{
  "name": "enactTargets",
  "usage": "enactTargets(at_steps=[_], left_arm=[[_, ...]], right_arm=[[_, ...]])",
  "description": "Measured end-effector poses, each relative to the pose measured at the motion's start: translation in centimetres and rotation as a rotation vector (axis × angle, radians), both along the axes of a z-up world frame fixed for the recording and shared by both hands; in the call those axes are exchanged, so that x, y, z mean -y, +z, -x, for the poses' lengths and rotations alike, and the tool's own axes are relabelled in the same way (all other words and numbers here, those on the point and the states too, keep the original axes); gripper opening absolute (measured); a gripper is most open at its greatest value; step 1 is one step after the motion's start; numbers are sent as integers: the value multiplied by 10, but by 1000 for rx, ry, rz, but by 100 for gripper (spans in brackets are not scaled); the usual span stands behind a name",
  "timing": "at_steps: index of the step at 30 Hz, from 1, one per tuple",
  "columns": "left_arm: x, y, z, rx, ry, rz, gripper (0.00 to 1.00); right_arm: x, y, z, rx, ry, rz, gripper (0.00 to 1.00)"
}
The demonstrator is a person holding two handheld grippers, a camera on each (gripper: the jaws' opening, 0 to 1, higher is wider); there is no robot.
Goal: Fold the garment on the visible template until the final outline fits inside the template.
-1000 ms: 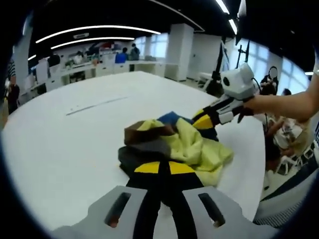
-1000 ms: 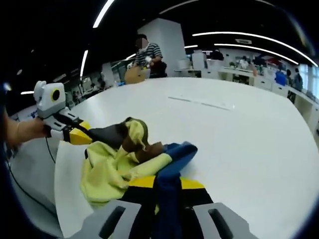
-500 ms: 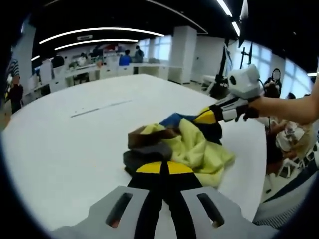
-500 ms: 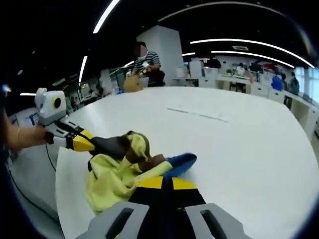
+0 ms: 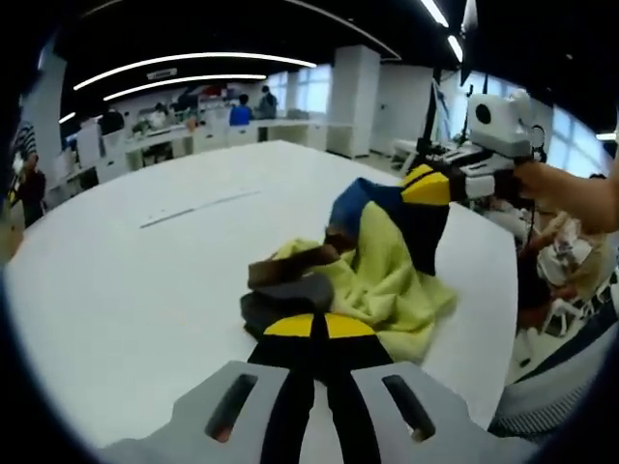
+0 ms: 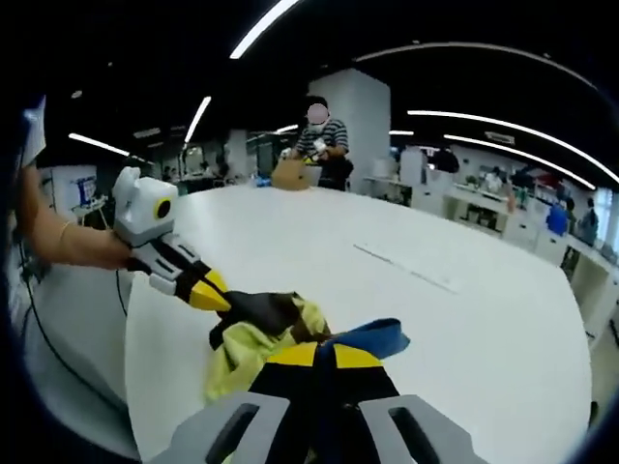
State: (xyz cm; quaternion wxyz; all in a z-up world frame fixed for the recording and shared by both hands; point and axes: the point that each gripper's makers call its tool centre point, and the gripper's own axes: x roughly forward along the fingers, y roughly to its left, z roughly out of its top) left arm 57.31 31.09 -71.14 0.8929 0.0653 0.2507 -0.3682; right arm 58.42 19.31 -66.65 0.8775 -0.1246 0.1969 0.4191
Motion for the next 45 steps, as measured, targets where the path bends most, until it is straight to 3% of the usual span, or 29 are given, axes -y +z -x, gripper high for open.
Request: enactTargets(at_steps=[5,12,18,30,35,45], left_arm=[[-3,1,0,34,-2,-37,0],[-4,-4,3,20,-1,-48,0],[-7,-8,5,13,-1,-59,0],[-9,-10,8,2,3,-61,0],[-10,-12,9,-1,2,-68,0],[-10,-12,12,-2,-20,-64,2]], right_arm=[[-16,-7,27,19,113,77,0],[-35,-36,59,-49,225,118,0],[-43,-62,71,-121,253,116,0],[-44,-87,81,-229,220,72,0],[-43,-80,81,-239,196,16,1],[-20,-45,78,-327,86,-157,30]])
